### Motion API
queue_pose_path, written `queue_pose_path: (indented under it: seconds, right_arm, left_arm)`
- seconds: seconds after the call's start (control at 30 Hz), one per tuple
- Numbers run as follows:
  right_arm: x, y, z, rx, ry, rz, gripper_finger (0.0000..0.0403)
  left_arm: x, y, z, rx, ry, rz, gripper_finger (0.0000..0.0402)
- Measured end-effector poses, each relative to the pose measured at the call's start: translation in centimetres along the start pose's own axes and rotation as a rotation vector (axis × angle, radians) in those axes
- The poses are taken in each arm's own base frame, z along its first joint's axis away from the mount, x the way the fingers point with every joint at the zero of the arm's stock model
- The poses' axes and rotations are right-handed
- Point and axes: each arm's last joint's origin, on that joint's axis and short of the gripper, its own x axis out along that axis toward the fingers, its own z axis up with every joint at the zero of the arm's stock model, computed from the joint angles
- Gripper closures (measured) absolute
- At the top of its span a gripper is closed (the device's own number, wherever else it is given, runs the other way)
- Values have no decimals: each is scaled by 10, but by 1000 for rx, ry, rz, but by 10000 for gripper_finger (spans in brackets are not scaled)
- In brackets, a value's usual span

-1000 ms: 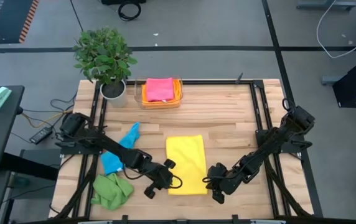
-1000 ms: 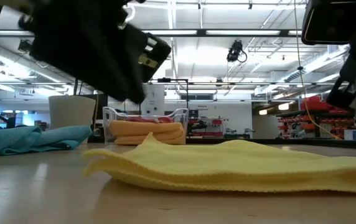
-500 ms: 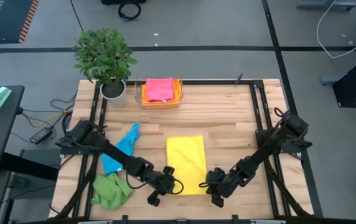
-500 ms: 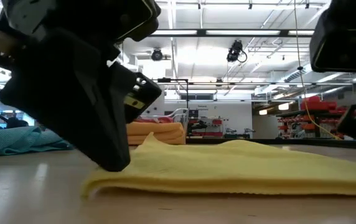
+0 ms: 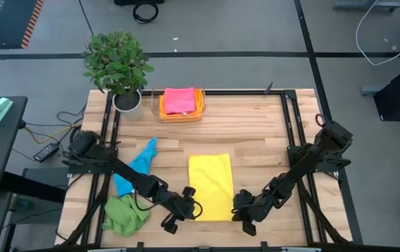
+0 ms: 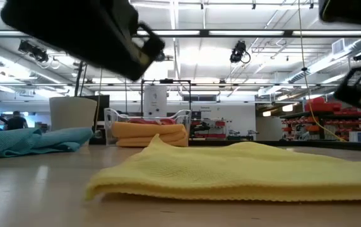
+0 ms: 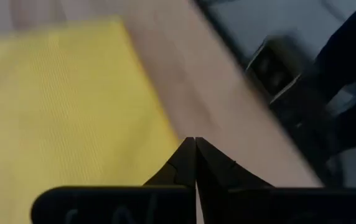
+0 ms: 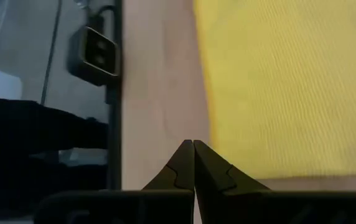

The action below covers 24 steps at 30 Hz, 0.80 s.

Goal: Fold microfiber towels
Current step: Fold the yellow microfiber cloth

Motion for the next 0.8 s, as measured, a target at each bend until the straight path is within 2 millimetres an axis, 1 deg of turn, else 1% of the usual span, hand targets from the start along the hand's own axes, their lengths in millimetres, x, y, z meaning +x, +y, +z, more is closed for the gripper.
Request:
queue_pose_path:
  seconds: [0.07, 0.13, 0.27, 0.37, 0.47, 0.63, 0.73, 0.8]
  right_arm:
    - [-6, 5, 1, -45, -11, 19, 398]
    - [-8, 9, -3, -95, -24, 22, 398]
    - [-6, 10, -15, -296, -29, -31, 387]
    - [-8, 12, -19, -458, -58, -74, 361]
    - [-8, 11, -19, -550, -84, -120, 325]
    - [0, 6, -21, -600, -56, -141, 263]
    - [7, 2, -26, -611, -32, -153, 237]
    - [7, 2, -26, -614, -32, -155, 229]
  left_arm:
    - [-7, -3, 5, 46, -15, -6, 391]
    - [-8, -8, 5, 113, -18, -13, 381]
    - [0, -15, -6, 250, 36, -16, 350]
    - [6, -15, -13, 328, 66, 5, 318]
    - [6, -14, -13, 383, 68, 16, 279]
    - [7, -13, -15, 494, 88, 9, 215]
    - [10, -15, -18, 544, 96, 0, 193]
    - [12, -15, -22, 566, 119, -3, 188]
